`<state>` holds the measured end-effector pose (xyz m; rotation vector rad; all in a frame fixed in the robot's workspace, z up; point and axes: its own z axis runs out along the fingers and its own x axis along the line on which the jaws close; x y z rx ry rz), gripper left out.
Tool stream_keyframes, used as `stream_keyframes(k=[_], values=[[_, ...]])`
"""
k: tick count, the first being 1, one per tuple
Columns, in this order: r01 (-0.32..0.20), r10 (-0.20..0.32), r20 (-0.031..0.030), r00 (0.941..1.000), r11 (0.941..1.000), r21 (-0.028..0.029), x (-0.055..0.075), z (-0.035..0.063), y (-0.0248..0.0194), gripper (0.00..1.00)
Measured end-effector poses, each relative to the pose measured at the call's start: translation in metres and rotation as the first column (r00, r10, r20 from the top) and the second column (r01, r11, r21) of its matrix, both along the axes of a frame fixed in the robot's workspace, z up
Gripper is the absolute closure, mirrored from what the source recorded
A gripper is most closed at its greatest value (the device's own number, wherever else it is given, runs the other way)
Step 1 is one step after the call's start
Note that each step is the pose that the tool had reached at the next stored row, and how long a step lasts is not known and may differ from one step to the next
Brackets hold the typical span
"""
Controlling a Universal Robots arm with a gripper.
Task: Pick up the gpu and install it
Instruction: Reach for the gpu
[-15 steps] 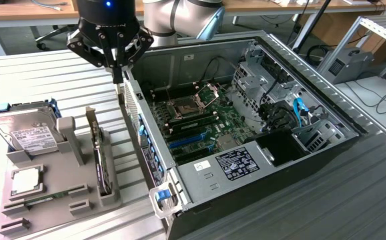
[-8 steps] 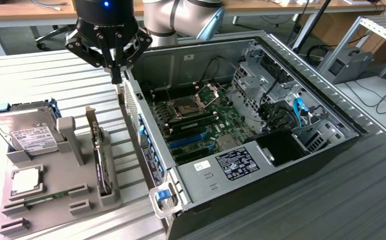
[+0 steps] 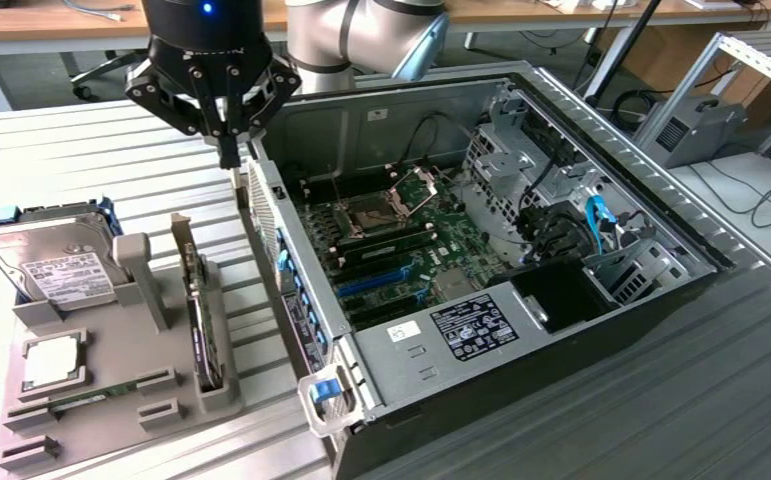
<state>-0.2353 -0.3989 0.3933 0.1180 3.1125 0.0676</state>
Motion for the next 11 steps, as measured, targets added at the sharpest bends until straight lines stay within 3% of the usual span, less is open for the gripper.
stream_keyframes(k=[11], values=[[0.0, 0.0, 0.0001, 1.0, 1.0, 0.0001, -0.0039, 0.0, 0.0, 0.89]])
